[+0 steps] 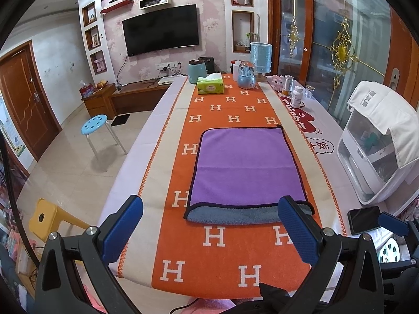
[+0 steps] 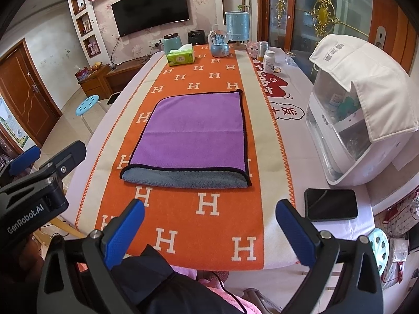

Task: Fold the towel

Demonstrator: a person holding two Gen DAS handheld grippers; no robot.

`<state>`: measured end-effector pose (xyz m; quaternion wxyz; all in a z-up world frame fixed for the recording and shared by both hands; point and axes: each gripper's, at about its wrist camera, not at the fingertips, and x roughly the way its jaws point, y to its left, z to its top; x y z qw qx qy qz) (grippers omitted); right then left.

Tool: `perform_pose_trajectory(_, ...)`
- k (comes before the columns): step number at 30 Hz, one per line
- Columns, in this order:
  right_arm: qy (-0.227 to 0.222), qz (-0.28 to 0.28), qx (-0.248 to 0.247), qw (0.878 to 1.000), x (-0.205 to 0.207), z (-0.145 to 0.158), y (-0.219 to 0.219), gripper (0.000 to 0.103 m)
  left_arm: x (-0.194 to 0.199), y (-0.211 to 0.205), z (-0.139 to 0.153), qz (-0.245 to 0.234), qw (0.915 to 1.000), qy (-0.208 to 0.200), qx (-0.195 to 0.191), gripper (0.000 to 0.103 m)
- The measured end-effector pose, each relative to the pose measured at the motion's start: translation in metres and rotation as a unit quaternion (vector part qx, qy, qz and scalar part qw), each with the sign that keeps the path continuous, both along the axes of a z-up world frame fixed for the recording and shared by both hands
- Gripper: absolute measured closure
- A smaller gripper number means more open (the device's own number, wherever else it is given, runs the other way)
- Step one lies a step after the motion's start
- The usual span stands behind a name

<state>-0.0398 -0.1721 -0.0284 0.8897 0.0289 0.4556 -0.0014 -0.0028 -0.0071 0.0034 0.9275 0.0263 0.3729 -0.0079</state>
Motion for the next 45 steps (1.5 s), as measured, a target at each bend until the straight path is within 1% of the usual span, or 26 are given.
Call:
perform_pose_trajectory(8, -0.004, -0.003, -0.002, 1.000, -0.001, 0.005, -0.003, 0.005, -0.003, 0.005, -0.002, 0.015, 0.9998, 0.007, -0.013, 0.001)
perform_pose_trajectory(16, -0.009, -0.007, -0.003, 1.000, -0.004, 0.007, -0.009, 0.005, -0.005, 0.004, -0.003, 0.018, 0.9997, 0.011, -0.008, 0.001)
perform_pose_trajectory(24, -0.016, -0.008, 0.001, 1.000, -0.001, 0.006, -0.016, 0.005, -0.001, 0.002, -0.003, 0.009, 0.9998, 0.015, -0.003, 0.001)
perform_pose_trajectory(30, -0.012, -0.007, 0.019, 1.000, 0.003, 0.001, -0.026, 0.006, 0.006, -0.001, -0.010, 0.002, 0.9995, 0.031, 0.000, 0.001)
perform_pose_trajectory(33, -0.010, 0.000, 0.021, 1.000, 0.006, -0.004, -0.027, 0.009, 0.012, -0.002, -0.016, -0.006, 0.9992, 0.039, 0.003, 0.001)
perform_pose_trajectory(41, -0.008, 0.012, 0.021, 1.000, 0.015, -0.016, -0.030, 0.011, 0.028, 0.000, -0.035, -0.029, 0.9976, 0.061, 0.015, 0.001)
perform_pose_trajectory(45, -0.007, 0.016, 0.015, 1.000, 0.022, -0.023, -0.031, 0.014, 0.038, 0.004, -0.047, -0.040, 0.9963, 0.074, 0.014, 0.001)
